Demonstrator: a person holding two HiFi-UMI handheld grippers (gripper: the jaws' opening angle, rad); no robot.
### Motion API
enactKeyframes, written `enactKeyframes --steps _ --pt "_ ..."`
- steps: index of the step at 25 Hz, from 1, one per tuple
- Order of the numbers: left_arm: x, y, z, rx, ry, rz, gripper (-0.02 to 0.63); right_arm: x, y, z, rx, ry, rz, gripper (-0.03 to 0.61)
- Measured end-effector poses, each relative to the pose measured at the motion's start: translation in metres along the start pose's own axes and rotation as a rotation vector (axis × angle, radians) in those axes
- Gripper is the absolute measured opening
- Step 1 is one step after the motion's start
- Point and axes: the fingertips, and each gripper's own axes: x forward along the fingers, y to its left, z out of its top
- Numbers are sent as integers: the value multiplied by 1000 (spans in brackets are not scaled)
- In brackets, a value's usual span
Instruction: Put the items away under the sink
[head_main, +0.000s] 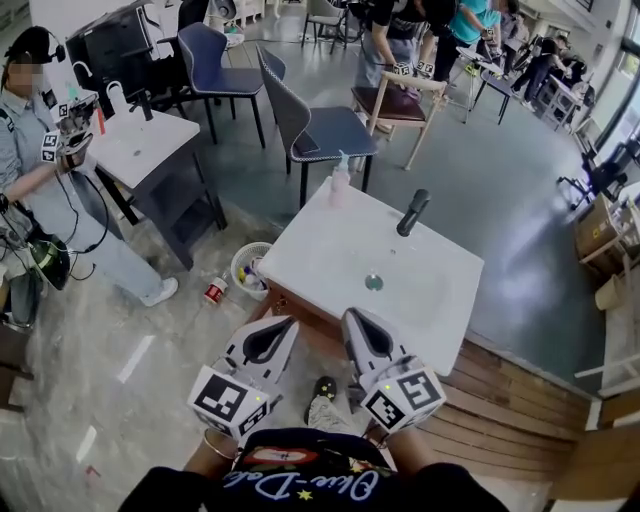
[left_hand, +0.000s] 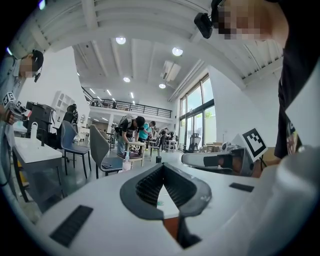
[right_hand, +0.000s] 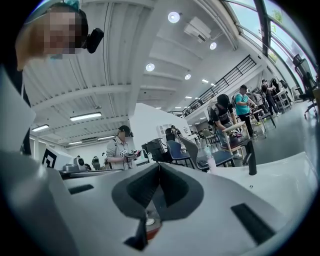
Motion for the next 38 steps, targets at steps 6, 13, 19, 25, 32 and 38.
enactKeyframes --steps 6,13,19,25,32,38 --pt "17 4 5 11 3 -1 8 10 -19 3 17 -5 1 8" --pt "33 8 13 27 18 25 8 22 -37 11 34 -20 23 8" --pt "55 13 19 36 20 32 8 34 -51 18 32 -21 50 8" --pt "78 21 20 34 16 30 8 45 -77 22 38 -28 41 8" --pt "106 30 23 37 18 54 8 59 -106 38 35 -50 58 8" --pt "120 35 25 44 10 80 8 71 -119 41 28 -37 84 8"
